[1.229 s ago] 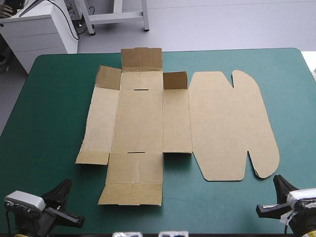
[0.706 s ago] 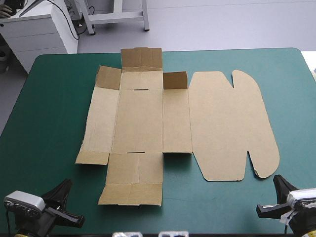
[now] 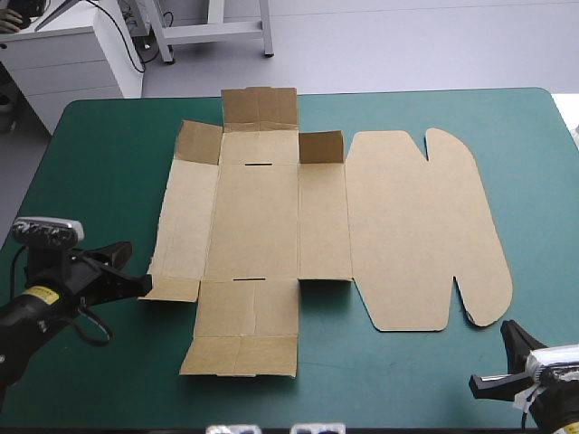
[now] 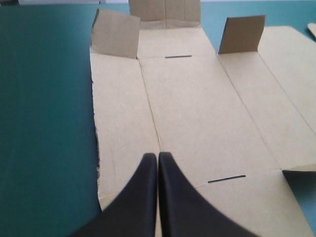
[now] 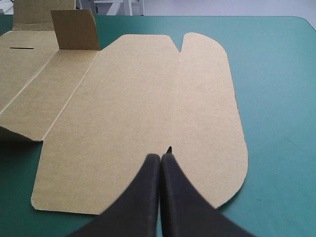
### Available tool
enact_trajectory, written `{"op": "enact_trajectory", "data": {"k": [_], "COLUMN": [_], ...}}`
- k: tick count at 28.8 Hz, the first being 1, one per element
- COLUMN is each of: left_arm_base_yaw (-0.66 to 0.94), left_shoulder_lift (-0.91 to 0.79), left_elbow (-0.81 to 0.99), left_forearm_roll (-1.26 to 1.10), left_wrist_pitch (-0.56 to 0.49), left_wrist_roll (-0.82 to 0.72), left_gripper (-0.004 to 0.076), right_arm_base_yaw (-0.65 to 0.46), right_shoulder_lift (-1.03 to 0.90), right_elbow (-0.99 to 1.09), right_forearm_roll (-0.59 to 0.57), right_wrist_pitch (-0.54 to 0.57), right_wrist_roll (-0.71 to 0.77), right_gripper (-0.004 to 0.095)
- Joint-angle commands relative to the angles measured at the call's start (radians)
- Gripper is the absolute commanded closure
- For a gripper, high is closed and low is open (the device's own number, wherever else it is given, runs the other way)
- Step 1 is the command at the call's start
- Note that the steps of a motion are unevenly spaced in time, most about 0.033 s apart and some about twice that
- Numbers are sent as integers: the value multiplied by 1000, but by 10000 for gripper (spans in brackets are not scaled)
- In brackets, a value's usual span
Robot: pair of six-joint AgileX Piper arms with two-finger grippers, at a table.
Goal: Fold the box
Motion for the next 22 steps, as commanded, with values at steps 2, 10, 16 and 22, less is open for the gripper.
{"op": "enact_trajectory", "data": {"k": [2,10,16,22], "left_arm_base_yaw": [-2,45,232,335], "left_shoulder_lift": [183,449,657,796], "left_elbow": [-67,-212,-326,-374], "left_forearm_roll": [-28,-228,-487,-503], "left_wrist_pitch": [-35,147,340,403], "left_wrist_roll": [-5,187,308,296], "left_gripper": [732,708,708,720], "right_arm_base_yaw": [3,3,3,3], "right_shoulder_lift": [-22,-22,-22,-22], "right_elbow": [-28,-28,-28,-28], "right_forearm_roll": [-3,-3,-3,-3], "right_wrist_pitch": [-71,-71,-71,-71], "right_wrist_roll": [-4,-4,-4,-4], "right_gripper": [928,928,928,928]}}
